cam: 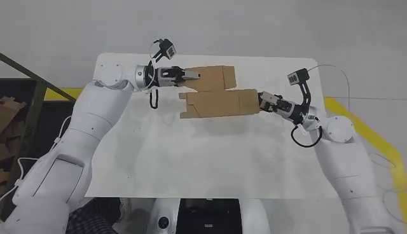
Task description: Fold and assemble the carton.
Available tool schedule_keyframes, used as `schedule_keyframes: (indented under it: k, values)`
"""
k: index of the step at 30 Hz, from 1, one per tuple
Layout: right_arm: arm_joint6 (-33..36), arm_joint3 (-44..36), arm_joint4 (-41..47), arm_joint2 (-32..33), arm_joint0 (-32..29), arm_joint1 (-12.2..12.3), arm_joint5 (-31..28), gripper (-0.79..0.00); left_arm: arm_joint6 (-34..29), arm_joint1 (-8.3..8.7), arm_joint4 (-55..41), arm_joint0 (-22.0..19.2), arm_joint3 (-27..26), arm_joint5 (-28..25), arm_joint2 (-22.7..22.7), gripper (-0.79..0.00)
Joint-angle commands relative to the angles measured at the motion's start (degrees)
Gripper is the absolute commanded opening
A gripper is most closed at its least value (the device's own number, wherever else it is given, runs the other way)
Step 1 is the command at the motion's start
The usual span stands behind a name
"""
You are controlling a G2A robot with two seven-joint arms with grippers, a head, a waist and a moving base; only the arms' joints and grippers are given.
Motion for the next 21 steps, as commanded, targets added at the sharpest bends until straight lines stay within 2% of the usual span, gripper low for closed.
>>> schedule_keyframes:
  k: [1, 6, 14, 19, 21]
  values:
    - [1.54, 2.6, 0.91, -1.55, 1.73, -0.33, -1.23, 0.0, -0.8, -0.15, 0.57, -0.16, 0.27, -0.16, 0.31, -0.785]
    - [3.48, 6.07, 2.87, -4.7, 4.3, -1.12, -3.23, 0.0, -0.91, -0.67, 2.19, -0.54, 0.0, -0.26, 1.32, -0.785]
    - [5.64, 7.35, 3.21, -6.7, 5.34, -1.43, -4.17, -0.009, -0.33, -1.21, 3.03, -0.75, 0.0, -0.45, 1.62, -0.785]
    - [5.86, 7.39, 3.28, -7.19, 5.22, -1.45, -4.24, -0.209, -0.03, -1.37, 3.79, -0.69, 0.25, -0.38, 1.53, -0.785]
    - [5.96, 7.4, 3.11, -7.27, 5.26, -1.43, -4.32, -0.326, -0.06, -1.41, 4.13, -0.7, 0.25, -0.32, 1.47, -0.785]
